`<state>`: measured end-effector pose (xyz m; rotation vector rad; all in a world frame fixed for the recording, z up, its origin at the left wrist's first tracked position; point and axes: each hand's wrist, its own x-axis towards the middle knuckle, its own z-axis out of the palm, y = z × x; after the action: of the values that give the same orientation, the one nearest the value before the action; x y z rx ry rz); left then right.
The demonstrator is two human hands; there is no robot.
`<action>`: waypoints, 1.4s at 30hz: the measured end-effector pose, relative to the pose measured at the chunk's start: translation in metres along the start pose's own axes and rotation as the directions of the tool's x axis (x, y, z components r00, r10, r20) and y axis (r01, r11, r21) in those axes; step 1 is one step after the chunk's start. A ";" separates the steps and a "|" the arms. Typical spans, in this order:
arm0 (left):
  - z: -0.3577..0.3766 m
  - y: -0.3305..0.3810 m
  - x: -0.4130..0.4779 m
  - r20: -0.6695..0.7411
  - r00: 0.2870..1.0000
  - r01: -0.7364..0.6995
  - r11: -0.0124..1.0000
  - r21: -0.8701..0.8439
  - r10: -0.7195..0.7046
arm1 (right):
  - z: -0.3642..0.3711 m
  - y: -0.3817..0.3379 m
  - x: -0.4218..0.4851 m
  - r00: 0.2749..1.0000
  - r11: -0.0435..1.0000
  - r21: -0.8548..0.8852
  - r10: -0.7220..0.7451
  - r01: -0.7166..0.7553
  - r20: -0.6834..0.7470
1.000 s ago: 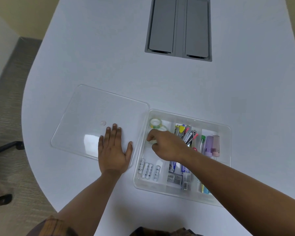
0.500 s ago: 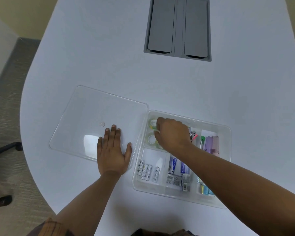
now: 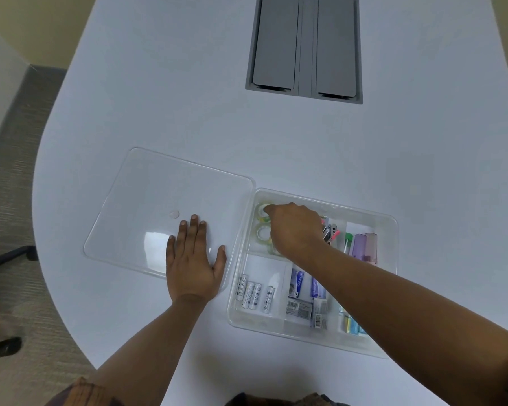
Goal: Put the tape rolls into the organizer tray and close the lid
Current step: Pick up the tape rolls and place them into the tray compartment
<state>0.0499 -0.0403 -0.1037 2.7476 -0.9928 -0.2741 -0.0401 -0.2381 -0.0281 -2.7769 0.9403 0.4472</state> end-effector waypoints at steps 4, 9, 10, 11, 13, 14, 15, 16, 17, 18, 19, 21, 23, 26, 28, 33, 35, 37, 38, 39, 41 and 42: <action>0.000 0.001 0.000 -0.008 1.000 -0.001 1.000 -0.003 0.001 | 0.000 0.004 -0.002 1.000 1.000 0.023 -0.010 0.010 -0.010; 0.000 0.000 0.000 -0.008 1.000 -0.003 1.000 0.004 0.003 | 0.002 0.002 -0.012 0.991 0.988 0.111 -0.092 0.103 -0.095; -0.001 0.000 0.000 -0.008 1.000 -0.003 1.000 0.004 0.003 | 0.003 0.000 -0.015 0.988 0.984 0.122 -0.115 0.128 -0.103; 0.000 0.001 0.000 -0.008 1.000 -0.003 1.000 0.004 0.003 | 0.004 -0.002 -0.017 0.986 0.981 0.127 -0.132 0.144 -0.101; 0.000 0.001 0.000 -0.009 1.000 -0.003 1.000 -0.001 0.003 | 0.005 -0.006 -0.019 0.988 0.982 0.118 -0.140 0.148 -0.070; 0.000 0.000 0.000 -0.010 1.000 -0.003 1.000 -0.001 0.003 | 0.006 -0.007 -0.020 0.990 0.984 0.113 -0.133 0.137 -0.046; 0.001 0.000 0.001 -0.008 1.000 -0.003 1.000 0.000 0.003 | 0.006 -0.007 -0.020 0.993 0.986 0.116 -0.117 0.119 -0.029; 0.001 0.000 0.001 -0.005 1.000 -0.003 1.000 0.002 0.003 | 0.006 -0.007 -0.021 0.995 0.987 0.127 -0.094 0.097 -0.029; 0.001 -0.001 0.001 -0.005 1.000 -0.003 1.000 0.005 0.003 | 0.005 -0.006 -0.021 0.997 0.988 0.137 -0.061 0.067 -0.044; 0.001 -0.001 0.001 -0.007 1.000 -0.002 1.000 0.008 0.002 | 0.005 -0.005 -0.021 0.998 0.990 0.138 -0.018 0.027 -0.065; 0.001 0.000 0.001 -0.008 1.000 -0.002 1.000 0.009 0.002 | 0.003 -0.004 -0.020 0.996 0.992 0.127 0.028 -0.017 -0.080; 0.001 0.000 0.001 -0.008 1.000 -0.002 1.000 0.007 0.002 | 0.001 -0.004 -0.020 0.994 0.996 0.060 0.074 -0.069 -0.079; 0.001 0.000 0.001 -0.011 1.000 -0.004 1.000 0.010 0.005 | 0.002 -0.004 -0.019 0.997 0.998 -0.021 0.058 -0.059 -0.055; 0.001 0.000 0.001 -0.007 1.000 -0.004 1.000 0.014 0.004 | 0.003 -0.003 -0.018 0.998 0.996 -0.075 0.051 -0.053 -0.020; 0.001 0.000 0.001 -0.004 1.000 -0.002 1.000 0.022 0.002 | 0.002 -0.004 -0.016 0.998 0.994 -0.088 0.064 -0.064 0.001; 0.002 0.000 0.001 -0.006 1.000 -0.002 1.000 0.015 0.002 | 0.002 -0.003 -0.014 0.996 0.996 -0.030 0.085 -0.085 0.003; 0.002 0.000 0.001 -0.005 1.000 -0.001 1.000 0.017 0.001 | 0.002 -0.002 -0.014 0.996 0.996 -0.020 0.088 -0.088 0.009; 0.002 -0.001 0.001 -0.004 1.000 0.000 1.000 0.020 0.000 | 0.001 -0.002 -0.014 0.996 0.996 -0.033 0.089 -0.088 0.024; 0.002 -0.001 0.001 -0.004 1.000 0.000 1.000 0.020 0.000 | 0.001 -0.003 -0.015 0.995 0.995 -0.041 0.091 -0.090 0.031; 0.002 -0.001 0.001 -0.005 1.000 0.000 1.000 0.018 0.000 | 0.001 -0.003 -0.015 0.995 0.994 -0.050 0.095 -0.093 0.039; 0.002 0.000 0.001 -0.012 1.000 -0.001 1.000 0.010 0.001 | 0.002 -0.003 -0.015 0.995 0.994 -0.059 0.094 -0.091 0.041; 0.002 0.000 0.001 -0.015 1.000 -0.001 1.000 0.006 0.001 | 0.002 -0.003 -0.016 0.995 0.994 -0.053 0.093 -0.091 0.037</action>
<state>0.0504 -0.0409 -0.1056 2.7504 -0.9922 -0.2505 -0.0505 -0.2264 -0.0244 -2.7682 1.0653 0.5449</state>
